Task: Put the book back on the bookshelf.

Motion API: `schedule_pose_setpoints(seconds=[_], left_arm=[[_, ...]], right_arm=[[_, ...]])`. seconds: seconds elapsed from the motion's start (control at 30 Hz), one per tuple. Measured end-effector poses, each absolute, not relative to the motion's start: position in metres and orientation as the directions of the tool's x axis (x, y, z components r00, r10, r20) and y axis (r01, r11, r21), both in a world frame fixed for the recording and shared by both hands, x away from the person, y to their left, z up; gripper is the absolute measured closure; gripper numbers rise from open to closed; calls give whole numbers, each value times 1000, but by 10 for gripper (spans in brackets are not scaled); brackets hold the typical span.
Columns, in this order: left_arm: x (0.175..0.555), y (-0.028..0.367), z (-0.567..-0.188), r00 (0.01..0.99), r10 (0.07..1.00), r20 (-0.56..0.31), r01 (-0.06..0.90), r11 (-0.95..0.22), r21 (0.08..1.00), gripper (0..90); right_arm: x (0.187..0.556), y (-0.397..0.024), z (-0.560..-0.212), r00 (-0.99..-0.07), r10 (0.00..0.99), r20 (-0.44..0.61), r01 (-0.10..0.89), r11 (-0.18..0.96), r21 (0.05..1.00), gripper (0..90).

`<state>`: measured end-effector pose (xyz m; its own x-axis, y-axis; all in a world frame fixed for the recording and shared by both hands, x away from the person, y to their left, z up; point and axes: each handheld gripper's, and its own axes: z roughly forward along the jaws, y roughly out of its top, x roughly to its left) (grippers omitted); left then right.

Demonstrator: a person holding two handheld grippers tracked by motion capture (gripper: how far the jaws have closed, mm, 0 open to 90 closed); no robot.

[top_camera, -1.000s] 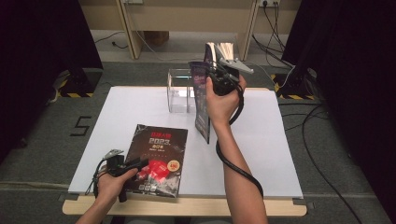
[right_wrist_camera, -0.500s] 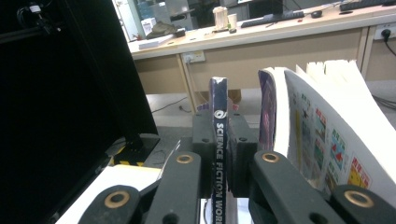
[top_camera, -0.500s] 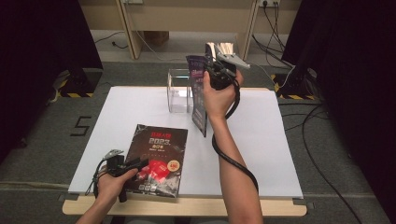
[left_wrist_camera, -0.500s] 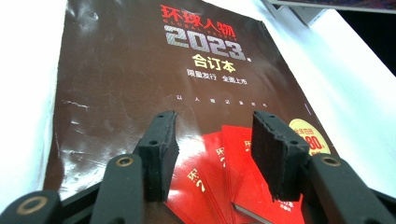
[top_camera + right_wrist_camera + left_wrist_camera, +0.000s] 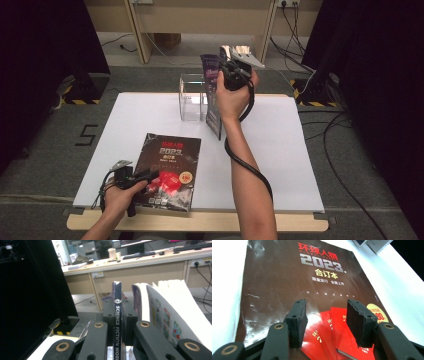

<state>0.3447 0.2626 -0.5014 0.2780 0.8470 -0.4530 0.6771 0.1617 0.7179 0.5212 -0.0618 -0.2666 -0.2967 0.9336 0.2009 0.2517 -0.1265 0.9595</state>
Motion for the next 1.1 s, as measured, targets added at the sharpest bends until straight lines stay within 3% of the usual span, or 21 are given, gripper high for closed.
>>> schedule_pose_setpoints(seconds=[0.3, 0.73, 1.1], left_arm=[[345, 262, -502, 280, 847, -453, 675, 162, 719, 499], [345, 263, -502, 281, 845, -455, 677, 161, 718, 500], [344, 261, -502, 283, 845, -453, 676, 160, 720, 499]], right_arm=[[530, -61, -269, -273, 939, 208, 238, -143, 961, 846], [535, -48, -281, -236, 964, 124, 191, -79, 978, 844], [492, -47, -287, -248, 967, 57, 190, -9, 982, 841]])
